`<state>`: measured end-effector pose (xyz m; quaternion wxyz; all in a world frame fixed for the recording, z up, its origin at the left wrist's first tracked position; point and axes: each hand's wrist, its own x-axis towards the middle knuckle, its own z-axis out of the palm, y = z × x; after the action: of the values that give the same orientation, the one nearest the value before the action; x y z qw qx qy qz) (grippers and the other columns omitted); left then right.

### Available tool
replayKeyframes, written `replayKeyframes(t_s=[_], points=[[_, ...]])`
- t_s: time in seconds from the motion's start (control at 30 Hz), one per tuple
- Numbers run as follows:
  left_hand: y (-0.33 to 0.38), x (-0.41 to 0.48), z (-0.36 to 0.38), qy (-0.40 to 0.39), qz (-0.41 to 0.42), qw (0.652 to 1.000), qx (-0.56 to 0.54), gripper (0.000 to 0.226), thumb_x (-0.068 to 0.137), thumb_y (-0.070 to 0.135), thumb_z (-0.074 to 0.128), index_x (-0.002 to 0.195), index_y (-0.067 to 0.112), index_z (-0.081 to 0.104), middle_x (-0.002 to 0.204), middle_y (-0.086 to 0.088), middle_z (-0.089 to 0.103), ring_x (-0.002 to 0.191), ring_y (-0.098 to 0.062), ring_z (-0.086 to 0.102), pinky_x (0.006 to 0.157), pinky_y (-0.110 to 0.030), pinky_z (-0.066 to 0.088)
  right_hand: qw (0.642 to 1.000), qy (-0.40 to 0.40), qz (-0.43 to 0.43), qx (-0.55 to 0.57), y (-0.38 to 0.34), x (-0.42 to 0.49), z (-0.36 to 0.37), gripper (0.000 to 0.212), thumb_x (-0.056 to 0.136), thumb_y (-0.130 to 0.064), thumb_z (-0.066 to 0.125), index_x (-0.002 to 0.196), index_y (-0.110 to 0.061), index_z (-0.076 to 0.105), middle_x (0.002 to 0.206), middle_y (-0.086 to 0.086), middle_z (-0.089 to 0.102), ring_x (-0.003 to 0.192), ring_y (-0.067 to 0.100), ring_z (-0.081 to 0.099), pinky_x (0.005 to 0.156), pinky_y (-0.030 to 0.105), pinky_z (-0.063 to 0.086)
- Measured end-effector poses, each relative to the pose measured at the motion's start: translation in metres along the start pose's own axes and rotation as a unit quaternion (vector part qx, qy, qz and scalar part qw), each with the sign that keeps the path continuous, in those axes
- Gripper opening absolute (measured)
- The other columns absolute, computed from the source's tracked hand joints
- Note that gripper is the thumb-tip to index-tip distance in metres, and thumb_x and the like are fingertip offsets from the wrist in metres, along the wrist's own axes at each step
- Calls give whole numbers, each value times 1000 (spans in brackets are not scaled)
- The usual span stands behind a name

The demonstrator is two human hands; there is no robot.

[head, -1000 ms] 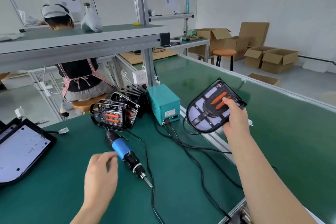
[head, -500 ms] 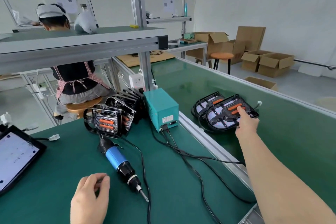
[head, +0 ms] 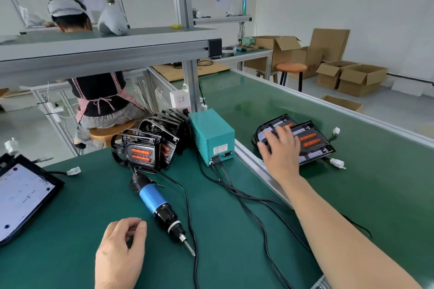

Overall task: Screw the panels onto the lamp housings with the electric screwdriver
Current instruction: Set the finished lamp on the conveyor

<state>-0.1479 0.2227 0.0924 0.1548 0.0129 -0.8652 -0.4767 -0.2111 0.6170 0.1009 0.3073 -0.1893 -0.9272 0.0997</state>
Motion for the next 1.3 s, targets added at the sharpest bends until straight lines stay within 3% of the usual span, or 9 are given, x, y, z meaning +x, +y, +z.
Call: replayKeyframes(t_s=[0.07,0.2,0.5,0.67,0.77,0.93,1.07,1.23,1.3], points=[[0,0,0,-2,-2,1000,-3,21,88,8,71,79,27,68,89,8,62,88,11,55,70,7,33,989,-94,-66,-95,-8,1,9,42,103,-32,48,145,-34,50,164,4,27,155,32,9,121,61,8],[1,0,0,0,0,1000,-6,26,87,7,72,77,30,67,88,8,63,88,10,56,71,6,34,956,-221,-80,-178,-9,15,16,56,94,-14,54,142,-43,51,169,-1,14,154,39,-11,118,66,-4],[0,-1,-1,0,3,1000,1,27,87,7,72,76,31,67,88,8,63,88,10,56,71,4,36,952,-219,-101,-191,29,29,10,62,95,-7,48,144,-46,51,167,-13,20,156,29,-11,118,62,-11],[0,-2,-1,1,-1,1000,-2,23,87,10,73,75,30,67,88,10,63,89,9,55,76,-24,42,947,-211,-99,-223,50,35,1,61,97,-9,50,147,-44,48,167,-13,19,156,30,-8,120,61,-11],[-1,-1,-2,-1,-1,1000,2,23,87,11,73,75,29,67,88,10,64,83,-3,60,74,-15,41,942,-218,-77,-243,59,37,-1,61,99,-10,47,150,-43,44,169,-13,14,156,29,-10,121,60,-10],[0,-2,-2,-2,-6,1000,0,20,87,11,73,76,27,68,87,8,64,83,-6,61,75,-23,40,937,-230,-15,-263,43,37,2,53,100,-13,43,146,-39,49,170,-11,7,156,30,-12,124,57,-3],[2,-3,-2,-6,-5,1000,-1,20,88,12,73,76,26,67,87,6,64,83,-6,62,75,-23,41,961,-195,31,-194,3,34,5,36,93,-15,56,124,-28,67,169,-4,16,156,30,-7,125,55,1],[3,-4,-3,-4,-5,1000,1,20,88,12,72,75,26,66,86,6,63,83,-6,61,73,-24,40,997,-46,-34,-52,-67,27,-3,44,83,-1,67,126,-12,66,159,10,39,154,31,15,124,50,10],[3,-4,-3,-3,-4,1000,0,20,89,13,71,75,26,65,86,8,62,83,-6,60,72,-25,40,998,5,-65,13,-101,22,-8,43,82,3,67,124,-6,66,149,14,50,147,36,32,121,49,21]])
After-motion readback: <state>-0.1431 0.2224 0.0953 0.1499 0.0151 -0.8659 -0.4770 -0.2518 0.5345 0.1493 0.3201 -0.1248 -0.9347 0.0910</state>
